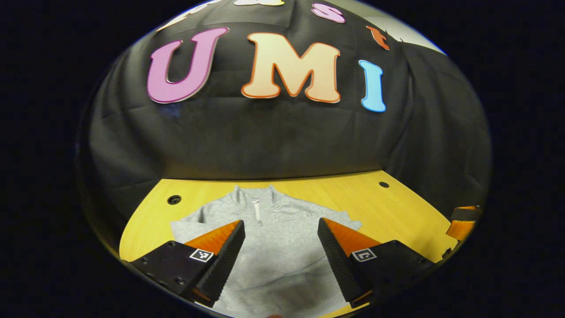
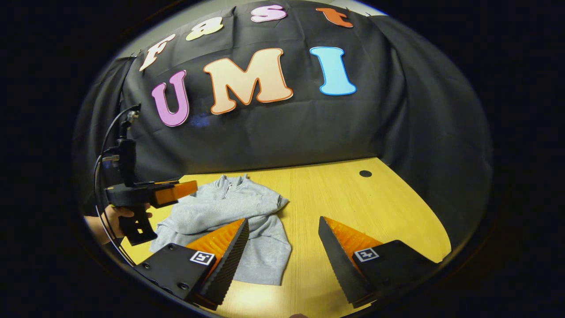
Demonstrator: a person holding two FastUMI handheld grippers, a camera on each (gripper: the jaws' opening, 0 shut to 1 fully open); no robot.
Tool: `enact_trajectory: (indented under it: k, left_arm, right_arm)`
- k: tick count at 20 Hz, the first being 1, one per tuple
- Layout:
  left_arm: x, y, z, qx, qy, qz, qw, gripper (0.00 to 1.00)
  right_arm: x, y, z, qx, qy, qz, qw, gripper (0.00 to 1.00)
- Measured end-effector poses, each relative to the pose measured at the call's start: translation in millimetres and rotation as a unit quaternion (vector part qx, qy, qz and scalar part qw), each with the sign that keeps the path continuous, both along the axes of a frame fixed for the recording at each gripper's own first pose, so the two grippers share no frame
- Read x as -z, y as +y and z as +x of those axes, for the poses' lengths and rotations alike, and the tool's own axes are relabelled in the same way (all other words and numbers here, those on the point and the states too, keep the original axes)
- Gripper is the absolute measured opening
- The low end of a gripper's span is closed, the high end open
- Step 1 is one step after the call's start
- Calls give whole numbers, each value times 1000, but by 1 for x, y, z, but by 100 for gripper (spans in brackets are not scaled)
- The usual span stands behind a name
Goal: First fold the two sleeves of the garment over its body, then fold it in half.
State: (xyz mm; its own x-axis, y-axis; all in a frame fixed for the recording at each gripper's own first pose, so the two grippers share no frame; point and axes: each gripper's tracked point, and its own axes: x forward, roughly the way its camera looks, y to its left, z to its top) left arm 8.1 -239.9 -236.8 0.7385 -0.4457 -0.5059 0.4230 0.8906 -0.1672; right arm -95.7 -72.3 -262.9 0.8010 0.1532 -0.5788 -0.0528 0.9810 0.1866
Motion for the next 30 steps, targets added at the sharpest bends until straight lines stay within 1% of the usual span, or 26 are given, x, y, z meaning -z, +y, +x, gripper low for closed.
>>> enact_trajectory:
  k: [1,2,3,6,7,8,9,12,14,16,17,18,19,20,23,24,26,27,28,30]
  left_arm:
    - [-1,15,-2,-9,-1,5,1000,97]
    - [-1,31,-6,-17,-1,12,1000,97]
    - [-1,47,-9,-25,-3,20,999,97]
    - [6,96,-26,-54,-3,49,997,97]
    - [11,107,-31,-59,2,52,997,97]
    - [17,118,-40,-64,12,52,997,97]
    - [23,129,-49,-69,24,49,996,97]
    - [42,153,-72,-83,57,42,994,97]
    - [55,168,-83,-94,65,51,992,97]
    - [75,185,-102,-97,84,75,989,97]
    - [84,192,-110,-96,94,85,987,97]
    - [96,196,-116,-97,105,90,986,97]
    - [105,199,-121,-99,114,92,984,98]
    - [109,203,-129,-102,122,93,983,98]
    - [124,213,-140,-111,143,98,979,98]
    - [129,217,-143,-115,148,100,977,98]
    - [138,220,-150,-119,159,101,975,98]
    - [144,220,-155,-120,169,103,973,98]
    - [149,220,-161,-122,179,102,971,98]
    - [147,218,-157,-125,166,93,974,99]
  right_arm:
    - [4,4,0,-5,0,-2,1000,99]
    - [7,9,1,-11,1,-4,1000,99]
    - [11,12,1,-18,3,-6,1000,96]
    - [23,20,0,-33,11,-15,999,99]
    - [29,23,0,-36,14,-18,999,96]
    - [34,26,0,-38,19,-21,999,96]
    - [41,28,-2,-40,25,-24,999,99]
    - [64,33,-12,-48,48,-41,997,99]
    - [79,36,-20,-53,62,-52,995,99]
    - [89,38,-30,-55,77,-57,994,99]
    - [96,41,-35,-55,86,-59,993,99]
    - [101,42,-39,-55,95,-60,992,96]
    - [108,43,-42,-54,103,-61,991,96]
    - [112,43,-46,-50,111,-63,991,99]
    - [120,48,-53,-41,132,-59,989,99]
    - [123,51,-55,-42,137,-59,988,96]
    - [131,54,-61,-41,148,-66,986,96]
    - [136,56,-64,-42,156,-66,985,99]
    - [141,56,-68,-41,164,-67,983,96]
    - [148,56,-73,-40,176,-72,981,96]
